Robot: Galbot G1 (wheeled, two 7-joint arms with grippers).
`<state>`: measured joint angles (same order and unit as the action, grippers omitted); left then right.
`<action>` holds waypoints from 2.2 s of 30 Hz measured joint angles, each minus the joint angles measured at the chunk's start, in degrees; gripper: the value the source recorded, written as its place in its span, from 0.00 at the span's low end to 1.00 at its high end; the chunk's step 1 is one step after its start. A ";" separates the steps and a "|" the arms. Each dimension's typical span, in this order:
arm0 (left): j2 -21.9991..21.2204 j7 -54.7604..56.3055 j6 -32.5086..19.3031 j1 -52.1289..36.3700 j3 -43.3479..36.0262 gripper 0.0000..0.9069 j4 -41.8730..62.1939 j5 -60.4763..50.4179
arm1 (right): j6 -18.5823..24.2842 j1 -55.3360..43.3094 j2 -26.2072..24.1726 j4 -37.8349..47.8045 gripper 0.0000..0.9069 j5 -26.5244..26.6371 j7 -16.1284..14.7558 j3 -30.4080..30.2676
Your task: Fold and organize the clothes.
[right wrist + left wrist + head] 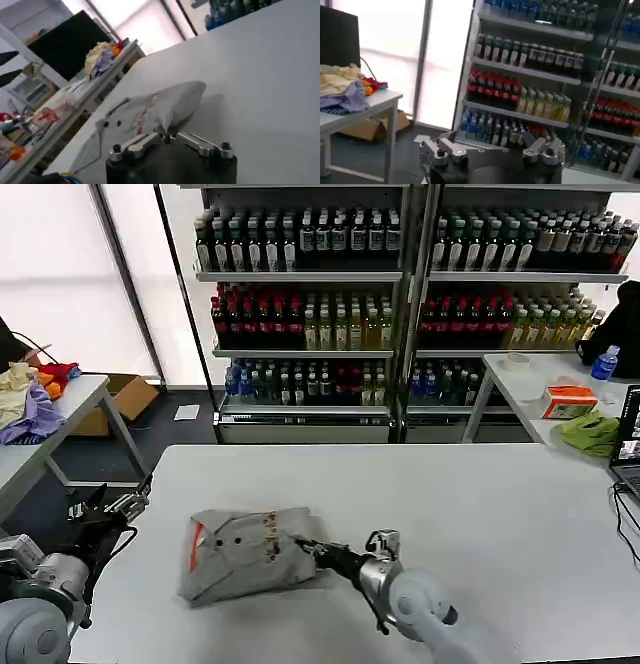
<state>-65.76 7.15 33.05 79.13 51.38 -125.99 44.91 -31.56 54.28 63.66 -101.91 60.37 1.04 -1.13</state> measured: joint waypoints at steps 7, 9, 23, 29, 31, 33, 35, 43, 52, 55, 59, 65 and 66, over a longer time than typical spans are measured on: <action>-0.49 -0.21 0.00 -0.13 -0.77 1.00 -0.03 -0.64 | -0.71 5.32 -6.73 -3.04 0.00 -0.93 -0.96 7.31; -0.61 -0.34 -0.01 -0.16 -1.11 1.00 0.04 -0.89 | -0.84 6.91 -8.11 -3.90 0.00 -1.89 -0.99 9.28; -0.95 -0.53 0.00 -0.25 -2.20 1.00 -0.50 -1.53 | -0.18 14.20 -12.51 -7.28 1.00 -9.82 -2.03 18.59; -0.76 -0.81 -0.01 0.39 -1.81 1.00 -1.03 -1.57 | 2.92 15.07 -12.49 -9.64 1.00 -13.43 -0.97 20.51; -0.66 -0.93 -0.01 0.56 -1.84 1.00 -1.12 -1.63 | 4.06 14.35 -12.07 -10.45 1.00 -15.12 0.02 19.58; -0.80 -0.94 -0.01 0.59 -1.95 1.00 -1.12 -1.81 | 4.89 12.80 -11.13 -10.69 1.00 -16.99 1.52 17.33; -0.90 -0.96 -0.01 0.63 -2.13 1.00 -1.13 -2.00 | 5.52 10.50 -9.53 -10.38 1.00 -18.64 3.26 14.27; -1.08 -1.21 -0.02 0.89 -1.70 1.00 -1.20 -2.18 | 4.83 1.37 0.56 -2.50 1.00 -22.24 11.48 2.61; -2.19 -2.25 -0.20 1.62 -2.22 1.00 -0.74 -2.94 | 3.01 -3.61 6.62 5.25 1.00 -22.95 18.50 -3.40; -2.09 -2.53 -0.37 1.62 -2.40 1.00 -0.42 -3.33 | 3.34 -3.92 6.64 4.57 1.00 -22.87 19.25 -3.53; -2.28 -2.92 -0.44 1.54 -2.74 1.00 -0.43 -3.51 | 4.92 -3.52 5.00 0.15 1.00 -22.61 18.67 -0.35; -2.82 -3.58 -1.03 1.46 -3.60 1.00 -0.16 -4.23 | 8.46 2.02 -0.67 -6.67 1.00 -22.97 14.07 10.82; -2.90 -3.73 -1.14 1.62 -3.61 1.00 -0.10 -4.31 | 9.16 3.36 -1.36 -7.34 1.00 -22.95 13.13 13.05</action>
<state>-68.66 3.43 31.91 80.75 47.77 -126.09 40.59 -22.40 57.64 62.30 -109.25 37.42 14.17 11.92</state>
